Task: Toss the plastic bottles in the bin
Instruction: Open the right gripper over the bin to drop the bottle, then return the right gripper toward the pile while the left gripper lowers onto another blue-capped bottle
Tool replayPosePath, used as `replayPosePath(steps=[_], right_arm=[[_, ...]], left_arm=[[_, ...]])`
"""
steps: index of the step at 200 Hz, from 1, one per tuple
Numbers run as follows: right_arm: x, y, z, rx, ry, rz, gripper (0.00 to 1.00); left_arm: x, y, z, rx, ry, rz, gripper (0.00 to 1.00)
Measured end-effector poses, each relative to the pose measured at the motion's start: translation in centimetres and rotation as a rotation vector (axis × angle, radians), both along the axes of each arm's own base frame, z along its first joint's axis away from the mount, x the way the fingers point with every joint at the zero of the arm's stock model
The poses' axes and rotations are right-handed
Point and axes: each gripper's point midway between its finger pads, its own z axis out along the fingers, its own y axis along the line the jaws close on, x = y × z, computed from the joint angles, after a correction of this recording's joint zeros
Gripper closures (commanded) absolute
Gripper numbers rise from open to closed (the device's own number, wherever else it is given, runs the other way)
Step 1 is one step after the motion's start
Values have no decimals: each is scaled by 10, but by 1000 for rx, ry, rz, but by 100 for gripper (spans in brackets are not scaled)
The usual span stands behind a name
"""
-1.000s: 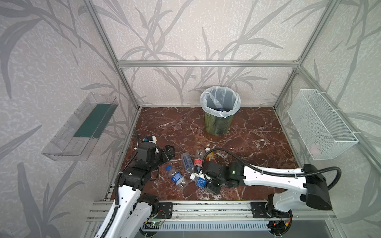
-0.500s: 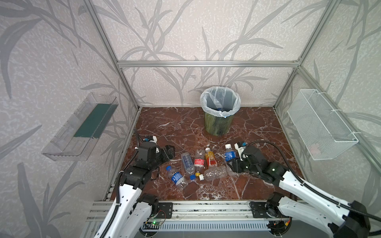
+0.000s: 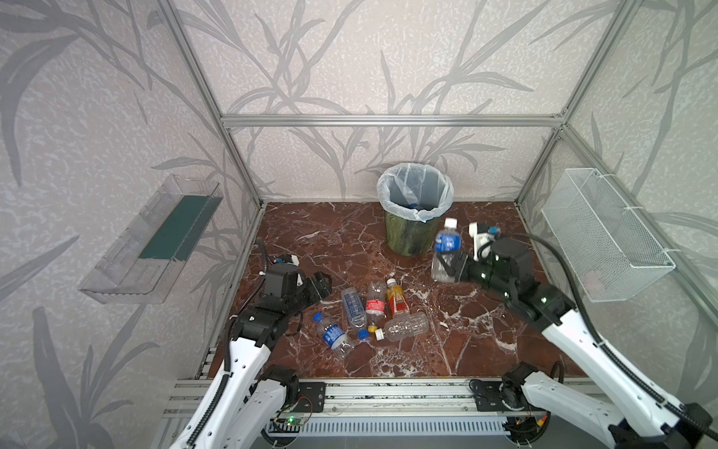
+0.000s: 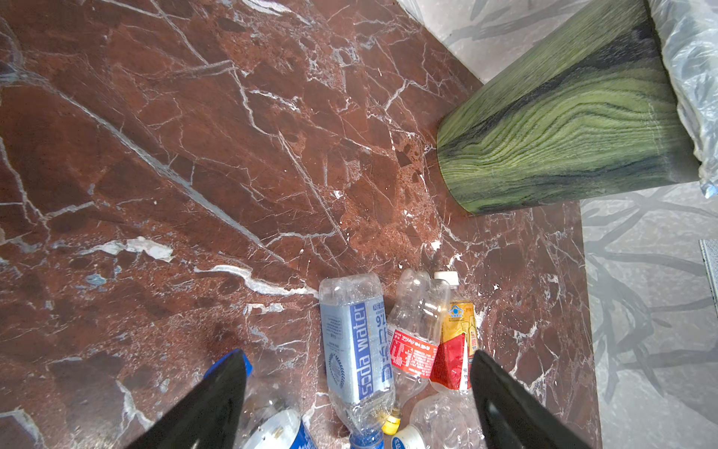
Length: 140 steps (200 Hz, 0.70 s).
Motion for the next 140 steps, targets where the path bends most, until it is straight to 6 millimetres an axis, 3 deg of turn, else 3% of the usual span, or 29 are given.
replayPosePath(steps=[5,6,10,12,14,20,26,32,35,48,54,76,88,106,127,140], right_arm=[[13,1,23,9,-37,-15,30],[19,2,39,16,-68,-20,30],[33,4,61,24,-104,-32,27],[33,4,61,24,-104,-32,25],[42,3,79,32,-134,-44,24],[58,4,104,41,-176,-57,19],[75,5,125,49,-214,-71,12],[85,6,131,48,-228,-78,0],[90,6,132,45,-232,-82,1],[107,6,115,13,-186,-93,1],[113,6,95,-17,-138,-98,1],[107,3,33,-100,4,-95,1],[90,-3,3,-138,64,-94,1],[53,-18,-25,-164,114,-91,4],[14,-33,-36,-155,110,-89,6],[-6,-41,-53,-153,123,-91,7]], left_arm=[[1,-1,2,-3,-1,-2,11],[1,-1,3,-3,-3,-2,11],[3,-2,7,-7,-8,-3,11],[3,-2,8,-8,-9,-3,11],[4,-2,10,-11,-14,-3,11],[6,-3,16,-15,-24,-5,10],[7,-4,24,-19,-41,-6,10],[8,-4,29,-22,-52,-6,10],[8,-4,32,-23,-59,-6,10],[8,-3,42,-27,-87,-5,10],[7,-3,46,-27,-97,-6,10],[3,0,49,-24,-109,-2,10],[1,0,50,-25,-112,-1,10],[-3,1,46,-25,-110,-1,10],[-8,2,32,-22,-89,-1,10],[-11,3,24,-21,-73,1,10]])
